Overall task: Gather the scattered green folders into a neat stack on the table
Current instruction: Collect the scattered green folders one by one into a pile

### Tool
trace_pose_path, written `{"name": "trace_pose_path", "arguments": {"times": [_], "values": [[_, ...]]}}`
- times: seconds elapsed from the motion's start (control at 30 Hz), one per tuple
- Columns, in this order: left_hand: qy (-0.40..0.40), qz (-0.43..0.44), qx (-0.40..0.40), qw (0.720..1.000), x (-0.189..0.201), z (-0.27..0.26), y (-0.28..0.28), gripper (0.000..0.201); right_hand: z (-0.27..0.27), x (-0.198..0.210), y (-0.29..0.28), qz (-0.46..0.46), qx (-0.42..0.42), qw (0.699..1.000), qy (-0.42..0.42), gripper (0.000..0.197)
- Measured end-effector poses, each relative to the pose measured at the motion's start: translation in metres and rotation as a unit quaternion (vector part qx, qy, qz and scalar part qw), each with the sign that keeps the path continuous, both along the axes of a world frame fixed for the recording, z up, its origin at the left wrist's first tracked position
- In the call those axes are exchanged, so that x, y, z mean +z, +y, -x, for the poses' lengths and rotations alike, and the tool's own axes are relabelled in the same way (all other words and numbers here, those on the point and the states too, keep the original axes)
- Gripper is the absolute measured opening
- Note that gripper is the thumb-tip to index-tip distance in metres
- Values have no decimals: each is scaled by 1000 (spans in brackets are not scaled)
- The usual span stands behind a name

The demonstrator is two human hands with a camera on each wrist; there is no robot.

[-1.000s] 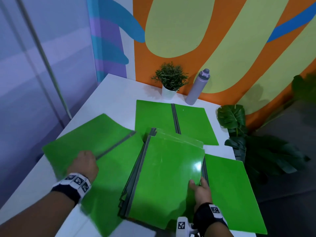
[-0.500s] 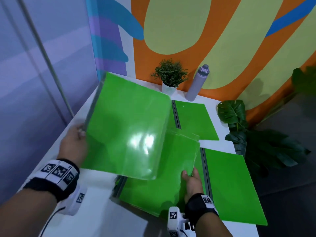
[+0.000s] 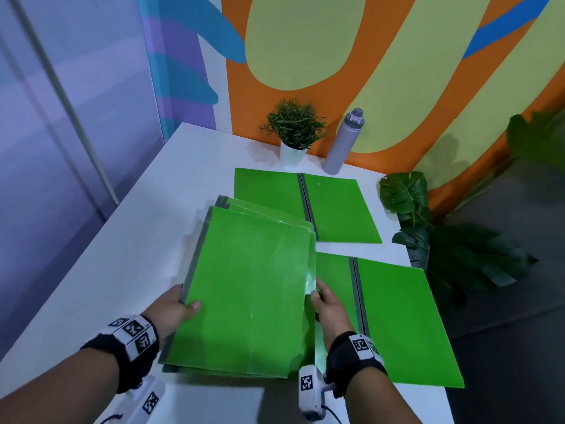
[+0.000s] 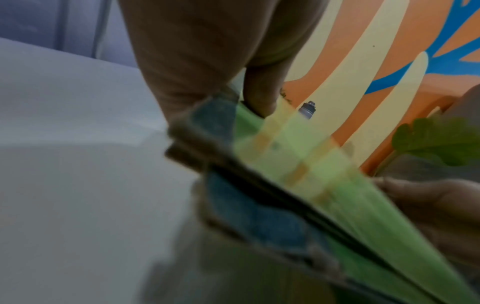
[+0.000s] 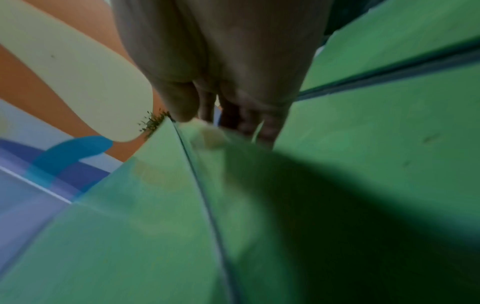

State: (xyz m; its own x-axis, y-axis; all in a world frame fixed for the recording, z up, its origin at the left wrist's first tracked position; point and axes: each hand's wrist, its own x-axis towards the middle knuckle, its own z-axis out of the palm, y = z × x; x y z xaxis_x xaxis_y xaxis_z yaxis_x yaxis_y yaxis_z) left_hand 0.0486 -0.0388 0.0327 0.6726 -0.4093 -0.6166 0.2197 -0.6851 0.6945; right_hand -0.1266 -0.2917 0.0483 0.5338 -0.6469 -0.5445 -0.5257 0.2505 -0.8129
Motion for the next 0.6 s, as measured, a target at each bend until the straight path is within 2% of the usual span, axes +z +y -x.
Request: {"name": "trace_pose_path", "arguments": {"times": [0.07, 0.17, 0.23, 0.3, 0.37, 0.5, 0.6], "values": [[-38, -19, 3, 999, 0, 1, -2, 46, 10, -11, -11, 85, 19, 994, 70, 46], [-70, -45, 21, 996, 4, 1, -3, 43, 39, -31, -30, 178, -19, 964, 199, 44], [-65, -51, 44, 996, 4, -1, -1, 47, 62, -40, -38, 183, -49, 933, 305, 50], [-56, -51, 74, 994, 2, -3, -1, 50, 81, -44, -41, 133, -110, 919, 355, 61], [-54, -51, 91, 993, -1, -5, -1, 47, 91, -40, -39, 83, -173, 913, 360, 69], [-26, -43, 102, 994, -6, -5, 3, 48, 99, -44, -44, 26, -264, 906, 330, 64], [1, -39, 117, 992, -22, -5, 7, 62, 97, -39, -47, -35, -352, 905, 237, 68]]}}
